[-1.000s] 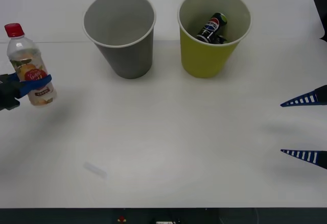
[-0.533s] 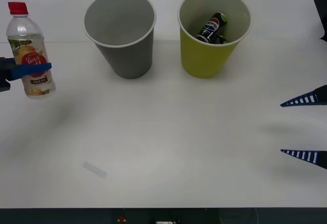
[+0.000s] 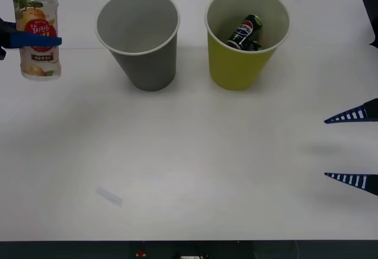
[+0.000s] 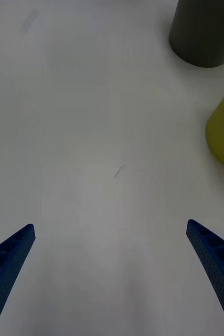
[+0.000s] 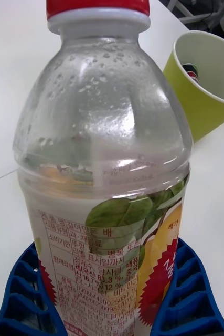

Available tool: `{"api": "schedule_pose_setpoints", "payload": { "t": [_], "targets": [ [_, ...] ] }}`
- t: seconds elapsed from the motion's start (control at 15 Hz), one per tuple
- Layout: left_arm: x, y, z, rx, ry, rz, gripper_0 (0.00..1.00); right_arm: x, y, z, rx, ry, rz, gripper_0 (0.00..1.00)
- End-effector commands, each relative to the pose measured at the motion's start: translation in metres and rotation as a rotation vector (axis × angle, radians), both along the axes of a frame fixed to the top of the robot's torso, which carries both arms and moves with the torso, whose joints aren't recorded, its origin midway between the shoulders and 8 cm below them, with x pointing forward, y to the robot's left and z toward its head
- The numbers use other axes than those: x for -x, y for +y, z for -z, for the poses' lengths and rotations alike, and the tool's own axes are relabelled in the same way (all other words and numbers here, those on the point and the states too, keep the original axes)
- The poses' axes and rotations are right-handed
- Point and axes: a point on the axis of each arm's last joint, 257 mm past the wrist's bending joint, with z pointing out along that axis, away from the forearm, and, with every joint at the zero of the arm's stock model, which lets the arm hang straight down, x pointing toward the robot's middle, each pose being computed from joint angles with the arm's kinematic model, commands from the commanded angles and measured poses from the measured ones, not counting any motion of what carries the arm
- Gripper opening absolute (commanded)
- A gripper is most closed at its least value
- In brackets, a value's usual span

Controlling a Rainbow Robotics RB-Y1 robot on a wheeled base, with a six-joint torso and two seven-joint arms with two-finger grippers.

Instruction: Put the can into the green bin and the plastic bottle into the gray bin

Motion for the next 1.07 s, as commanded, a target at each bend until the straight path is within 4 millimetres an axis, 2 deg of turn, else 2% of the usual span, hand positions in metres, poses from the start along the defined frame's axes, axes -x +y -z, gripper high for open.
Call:
{"api": "schedule_pose_setpoints", "payload": {
  "t": [0.07,0.4,0.73,1.0,1.07],
  "targets": [
    [-0.011,-0.023,-0.014,-0.087,-0.018,0.036,0.0,0.0,0.0,0.0,0.0,0.0,0.0,1.0],
    [-0.041,-0.063,-0.027,-0.228,-0.042,0.049,0.0,0.0,0.0,0.0,0.0,0.0,0.0,1.0],
    [-0.084,-0.093,-0.049,-0.293,-0.016,0.051,0.0,0.0,0.0,0.0,0.0,0.0,0.0,1.0],
    [-0.117,-0.122,-0.051,-0.283,-0.005,0.011,0.0,0.0,0.0,0.0,0.0,0.0,0.0,1.0],
    [-0.121,-0.124,-0.051,-0.283,-0.006,0.002,0.0,0.0,0.0,0.0,0.0,0.0,0.0,1.0]
  ]
}}
